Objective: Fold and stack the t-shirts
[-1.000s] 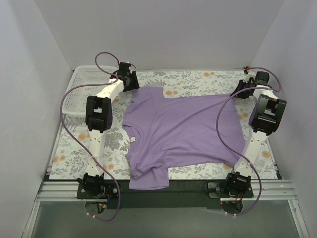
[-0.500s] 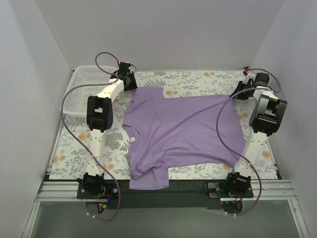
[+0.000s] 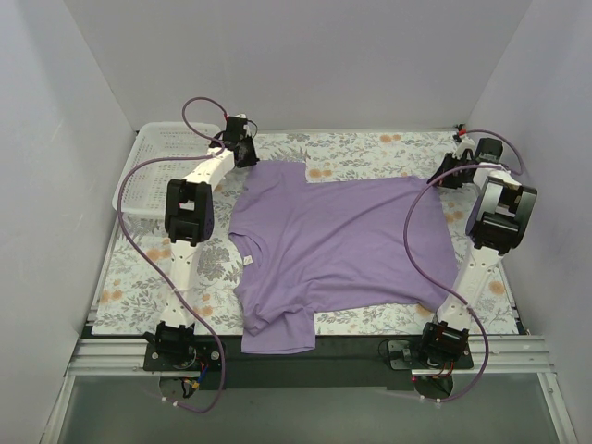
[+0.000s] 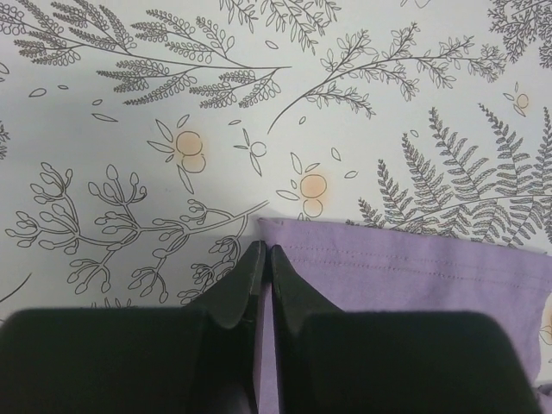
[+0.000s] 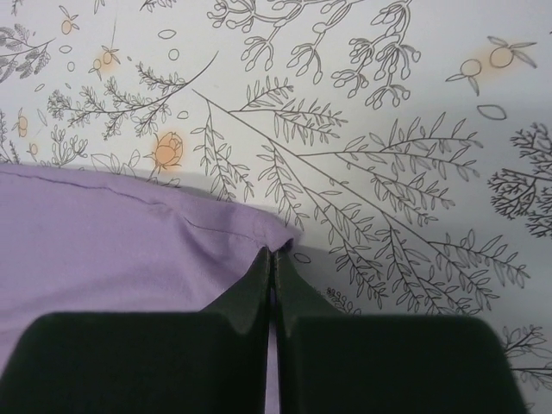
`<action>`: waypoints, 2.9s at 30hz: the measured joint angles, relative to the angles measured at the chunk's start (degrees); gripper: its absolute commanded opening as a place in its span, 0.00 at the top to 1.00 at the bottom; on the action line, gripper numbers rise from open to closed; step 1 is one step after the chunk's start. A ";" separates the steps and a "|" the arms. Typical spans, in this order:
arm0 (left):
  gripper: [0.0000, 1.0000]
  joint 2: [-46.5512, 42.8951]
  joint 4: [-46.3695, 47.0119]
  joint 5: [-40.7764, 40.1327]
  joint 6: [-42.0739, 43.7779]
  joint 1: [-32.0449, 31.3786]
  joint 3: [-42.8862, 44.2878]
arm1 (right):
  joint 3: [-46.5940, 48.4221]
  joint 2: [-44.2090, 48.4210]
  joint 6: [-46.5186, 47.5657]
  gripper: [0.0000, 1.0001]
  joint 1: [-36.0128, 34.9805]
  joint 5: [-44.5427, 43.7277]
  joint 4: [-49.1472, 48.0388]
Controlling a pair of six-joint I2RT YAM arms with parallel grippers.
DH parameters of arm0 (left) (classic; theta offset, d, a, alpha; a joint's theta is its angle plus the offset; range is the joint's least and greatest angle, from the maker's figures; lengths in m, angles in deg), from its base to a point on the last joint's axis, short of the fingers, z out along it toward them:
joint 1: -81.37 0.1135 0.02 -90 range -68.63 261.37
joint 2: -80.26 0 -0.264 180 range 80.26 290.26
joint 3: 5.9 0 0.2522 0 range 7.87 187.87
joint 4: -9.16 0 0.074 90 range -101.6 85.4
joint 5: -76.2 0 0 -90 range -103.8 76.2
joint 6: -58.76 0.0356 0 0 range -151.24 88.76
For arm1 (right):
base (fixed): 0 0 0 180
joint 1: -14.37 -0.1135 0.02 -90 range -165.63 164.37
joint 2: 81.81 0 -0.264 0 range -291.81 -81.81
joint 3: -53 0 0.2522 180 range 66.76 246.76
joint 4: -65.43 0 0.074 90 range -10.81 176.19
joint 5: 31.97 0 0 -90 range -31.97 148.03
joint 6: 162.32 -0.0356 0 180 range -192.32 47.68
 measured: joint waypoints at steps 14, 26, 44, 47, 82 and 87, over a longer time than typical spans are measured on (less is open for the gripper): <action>1.00 -30.91 5.14 4.83 0.46 -0.42 -33.40 | -33.07 25.92 9.73 0.99 -0.96 5.27 1.88; 1.00 -76.48 11.80 6.54 -0.55 -0.17 -47.82 | -37.16 80.50 23.19 0.99 -1.53 1.18 12.00; 1.00 -92.24 16.52 3.26 -6.71 -0.13 -1.66 | 36.89 76.91 18.69 0.99 -4.20 -24.96 11.52; 1.00 -94.42 19.21 3.26 -7.26 -0.13 -0.17 | 37.92 77.18 21.07 0.99 -7.06 -29.81 8.76; 1.00 -32.94 34.99 7.67 -7.26 -0.94 -47.43 | -56.98 46.73 16.59 0.99 -2.93 -20.83 -34.77; 1.00 -29.11 34.69 7.28 -6.95 -0.85 -37.24 | -48.37 36.94 12.72 0.99 -2.43 -18.69 -37.44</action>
